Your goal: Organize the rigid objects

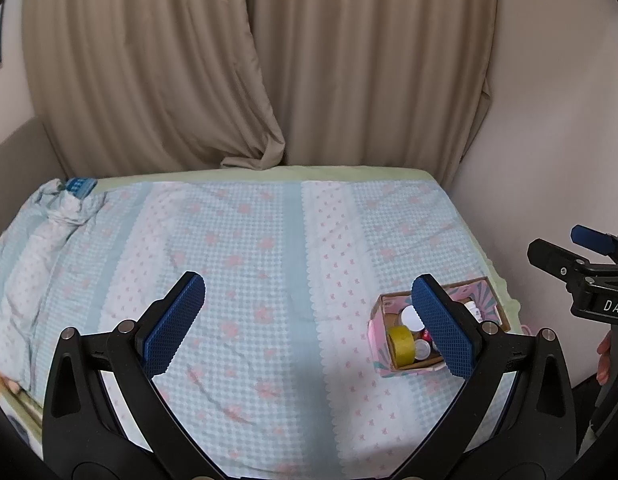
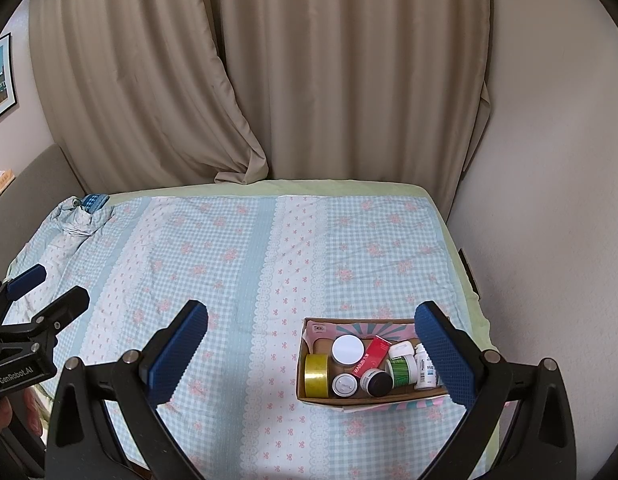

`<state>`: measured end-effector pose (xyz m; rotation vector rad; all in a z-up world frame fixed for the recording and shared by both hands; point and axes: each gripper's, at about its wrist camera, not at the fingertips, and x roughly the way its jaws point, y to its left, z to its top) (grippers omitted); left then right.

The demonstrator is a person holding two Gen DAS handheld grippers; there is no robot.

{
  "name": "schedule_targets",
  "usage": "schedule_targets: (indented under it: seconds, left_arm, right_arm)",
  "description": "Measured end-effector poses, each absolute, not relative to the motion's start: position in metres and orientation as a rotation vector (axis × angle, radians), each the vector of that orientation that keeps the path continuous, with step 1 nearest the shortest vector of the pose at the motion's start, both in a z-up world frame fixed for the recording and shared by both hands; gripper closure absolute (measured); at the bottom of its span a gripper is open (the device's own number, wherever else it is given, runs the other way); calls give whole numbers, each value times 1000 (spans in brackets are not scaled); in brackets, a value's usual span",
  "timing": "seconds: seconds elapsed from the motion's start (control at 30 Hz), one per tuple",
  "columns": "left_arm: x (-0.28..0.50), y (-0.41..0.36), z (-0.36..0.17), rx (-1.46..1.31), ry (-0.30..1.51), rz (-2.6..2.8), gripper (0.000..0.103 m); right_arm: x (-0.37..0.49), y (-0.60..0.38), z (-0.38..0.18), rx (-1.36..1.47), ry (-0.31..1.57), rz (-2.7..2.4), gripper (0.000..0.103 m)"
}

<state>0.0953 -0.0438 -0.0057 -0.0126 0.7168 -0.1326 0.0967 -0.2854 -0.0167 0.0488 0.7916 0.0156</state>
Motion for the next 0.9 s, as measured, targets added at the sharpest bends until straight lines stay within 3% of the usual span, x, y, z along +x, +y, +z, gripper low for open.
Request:
schedule_targets:
  seconds: [0.9]
  left_arm:
    - [109, -16, -8, -16, 694, 7, 0]
  right_arm:
    - [118, -277, -20, 31, 792, 26, 0]
